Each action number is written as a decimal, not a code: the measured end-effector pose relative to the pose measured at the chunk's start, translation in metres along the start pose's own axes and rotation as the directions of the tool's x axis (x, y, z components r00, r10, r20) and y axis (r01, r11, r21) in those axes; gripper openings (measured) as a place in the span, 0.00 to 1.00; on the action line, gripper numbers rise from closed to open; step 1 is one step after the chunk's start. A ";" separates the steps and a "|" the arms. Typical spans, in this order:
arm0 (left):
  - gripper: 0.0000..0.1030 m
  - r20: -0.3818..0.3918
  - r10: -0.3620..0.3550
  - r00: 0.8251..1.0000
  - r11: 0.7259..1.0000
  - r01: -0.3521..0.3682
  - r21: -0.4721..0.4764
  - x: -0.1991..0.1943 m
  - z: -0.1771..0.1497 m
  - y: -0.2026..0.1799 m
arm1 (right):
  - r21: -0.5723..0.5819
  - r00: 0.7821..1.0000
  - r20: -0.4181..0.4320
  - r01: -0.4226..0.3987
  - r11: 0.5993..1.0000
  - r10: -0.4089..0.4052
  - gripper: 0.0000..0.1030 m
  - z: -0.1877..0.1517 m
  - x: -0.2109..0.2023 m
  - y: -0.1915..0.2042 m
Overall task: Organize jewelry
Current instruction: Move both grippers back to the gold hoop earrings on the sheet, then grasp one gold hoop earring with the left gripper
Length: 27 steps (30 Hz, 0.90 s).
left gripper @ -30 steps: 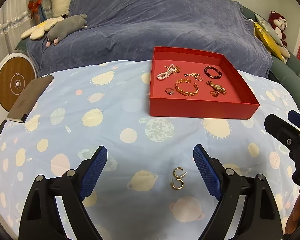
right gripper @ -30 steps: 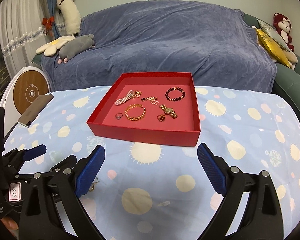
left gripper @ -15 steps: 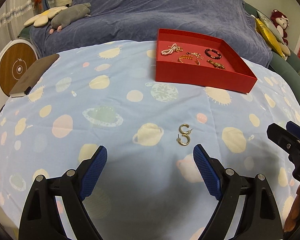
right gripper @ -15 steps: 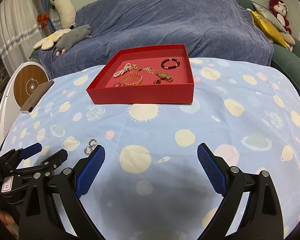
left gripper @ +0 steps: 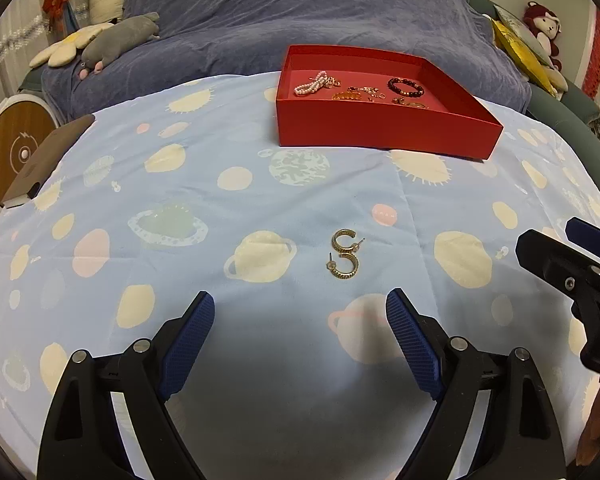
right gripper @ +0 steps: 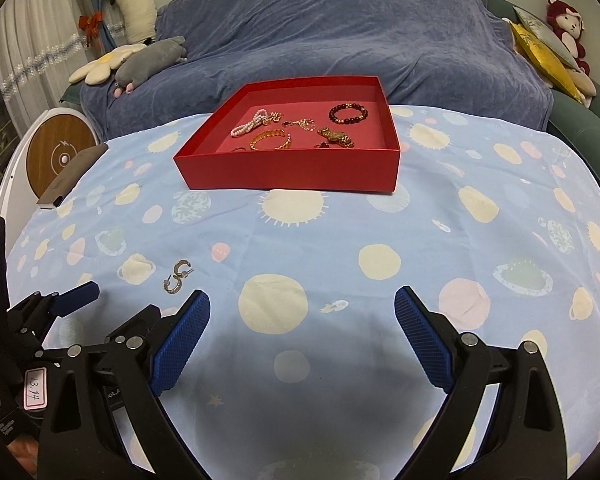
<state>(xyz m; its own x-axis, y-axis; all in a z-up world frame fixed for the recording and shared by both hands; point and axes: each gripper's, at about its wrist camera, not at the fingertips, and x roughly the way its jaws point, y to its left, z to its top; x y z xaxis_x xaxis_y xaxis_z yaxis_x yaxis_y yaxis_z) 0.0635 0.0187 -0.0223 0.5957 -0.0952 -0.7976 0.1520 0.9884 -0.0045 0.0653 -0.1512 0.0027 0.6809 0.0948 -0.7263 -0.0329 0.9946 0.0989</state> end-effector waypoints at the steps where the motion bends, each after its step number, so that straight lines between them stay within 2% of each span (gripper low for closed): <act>1: 0.80 0.000 0.004 1.000 1.000 -0.004 0.003 0.003 0.001 -0.001 | -0.003 1.000 -0.003 0.003 1.000 -0.003 0.88 0.000 0.001 0.001; 5: 0.65 -0.026 -0.004 1.000 1.000 0.004 -0.006 0.018 0.004 -0.003 | 0.000 1.000 -0.005 0.000 1.000 0.000 0.88 0.001 0.004 0.001; 7: 0.64 -0.020 0.007 1.000 1.000 -0.007 -0.005 0.022 0.005 -0.004 | 0.005 1.000 -0.003 0.002 1.000 -0.002 0.88 0.002 0.005 0.000; 16: 0.42 0.008 0.011 1.000 1.000 -0.011 0.024 0.024 0.009 -0.012 | 0.021 1.000 -0.010 -0.010 1.000 0.010 0.88 0.002 0.010 -0.002; 18: 0.34 0.011 0.008 1.000 1.000 -0.008 0.030 0.024 0.010 -0.014 | 0.015 1.000 -0.010 -0.011 1.000 0.011 0.88 0.001 0.009 0.000; 19: 0.33 0.012 0.007 1.000 0.999 -0.007 0.033 0.024 0.010 -0.015 | 0.013 1.000 -0.010 -0.013 1.000 0.013 0.88 0.001 0.010 0.000; 21: 0.20 0.017 0.005 1.000 0.999 -0.006 0.042 0.024 0.010 -0.016 | 0.010 1.000 -0.012 -0.016 1.000 0.016 0.88 0.002 0.010 0.002; 23: 0.16 0.017 0.004 1.000 0.999 -0.005 0.046 0.023 0.010 -0.016 | 0.010 1.000 -0.013 -0.020 1.000 0.020 0.88 0.003 0.010 0.002; 27: 0.16 0.012 -0.012 1.000 1.000 0.012 0.029 0.020 0.009 -0.012 | 0.002 0.999 -0.013 -0.035 0.999 0.035 0.88 0.004 0.012 0.008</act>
<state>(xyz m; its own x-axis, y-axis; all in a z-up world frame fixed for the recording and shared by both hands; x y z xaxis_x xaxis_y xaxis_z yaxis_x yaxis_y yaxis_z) 0.0810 0.0039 -0.0330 0.6033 -0.1087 -0.7901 0.1815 0.9834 0.0033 0.0762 -0.1423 -0.0020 0.6695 0.1302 -0.7313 -0.0556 0.9905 0.1255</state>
